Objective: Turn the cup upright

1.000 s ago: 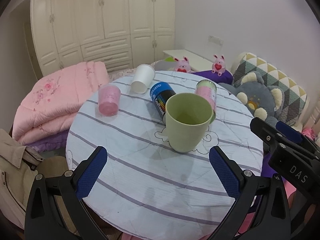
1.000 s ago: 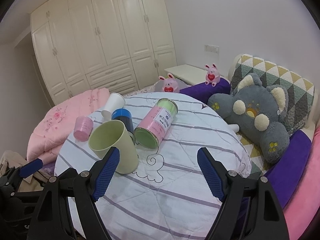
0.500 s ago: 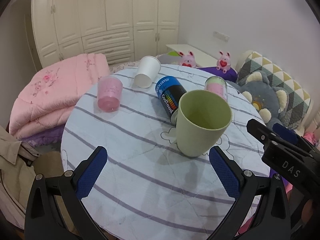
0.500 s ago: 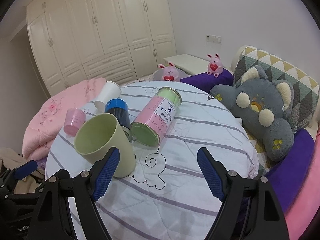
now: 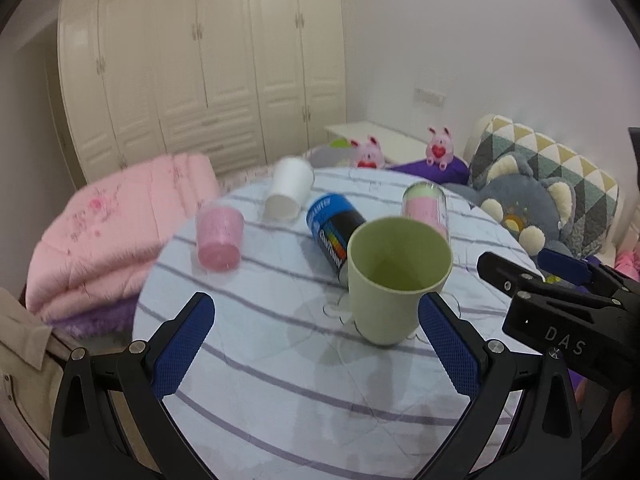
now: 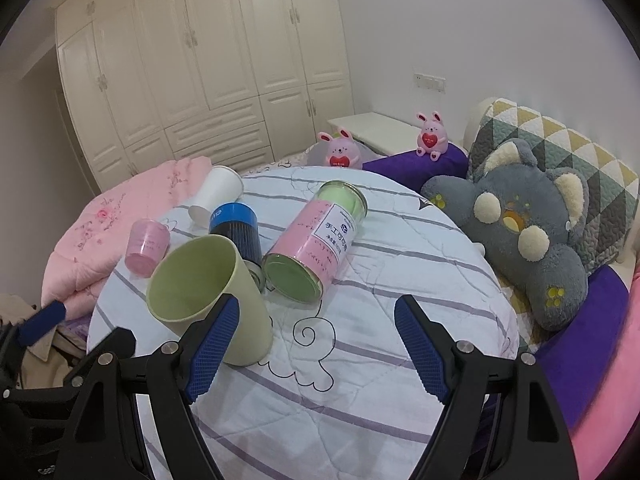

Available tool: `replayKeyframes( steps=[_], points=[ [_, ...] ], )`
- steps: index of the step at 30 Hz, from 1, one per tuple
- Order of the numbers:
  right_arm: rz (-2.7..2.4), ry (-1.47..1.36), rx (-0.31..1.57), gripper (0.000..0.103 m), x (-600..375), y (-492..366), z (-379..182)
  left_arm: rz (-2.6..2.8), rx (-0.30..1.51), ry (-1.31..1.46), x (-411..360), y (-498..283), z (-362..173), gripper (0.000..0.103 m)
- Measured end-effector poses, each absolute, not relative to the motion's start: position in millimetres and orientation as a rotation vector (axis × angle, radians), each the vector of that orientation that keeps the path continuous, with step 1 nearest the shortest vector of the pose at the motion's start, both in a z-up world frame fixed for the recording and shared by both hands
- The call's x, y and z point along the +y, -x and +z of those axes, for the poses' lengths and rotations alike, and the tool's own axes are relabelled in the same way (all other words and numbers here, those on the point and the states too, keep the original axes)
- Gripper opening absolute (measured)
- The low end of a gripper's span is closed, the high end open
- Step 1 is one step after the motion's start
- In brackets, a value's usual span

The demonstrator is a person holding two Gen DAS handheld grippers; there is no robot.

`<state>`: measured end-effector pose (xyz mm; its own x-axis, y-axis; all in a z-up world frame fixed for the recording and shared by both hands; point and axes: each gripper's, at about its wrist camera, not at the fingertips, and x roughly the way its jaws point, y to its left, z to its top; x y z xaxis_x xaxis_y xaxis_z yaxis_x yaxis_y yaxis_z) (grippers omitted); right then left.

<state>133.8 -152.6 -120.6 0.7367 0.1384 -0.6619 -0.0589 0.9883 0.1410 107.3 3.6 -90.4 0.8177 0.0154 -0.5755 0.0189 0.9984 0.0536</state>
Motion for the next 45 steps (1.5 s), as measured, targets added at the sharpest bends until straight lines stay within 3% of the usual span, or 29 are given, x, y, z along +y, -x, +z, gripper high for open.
replayKeyframes(
  steps=[45],
  points=[
    [0.069, -0.090, 0.739, 0.081, -153.2, -134.9, -118.8, -0.017, 0.565, -0.077, -2.0, -106.0, -92.6, 0.103]
  ],
)
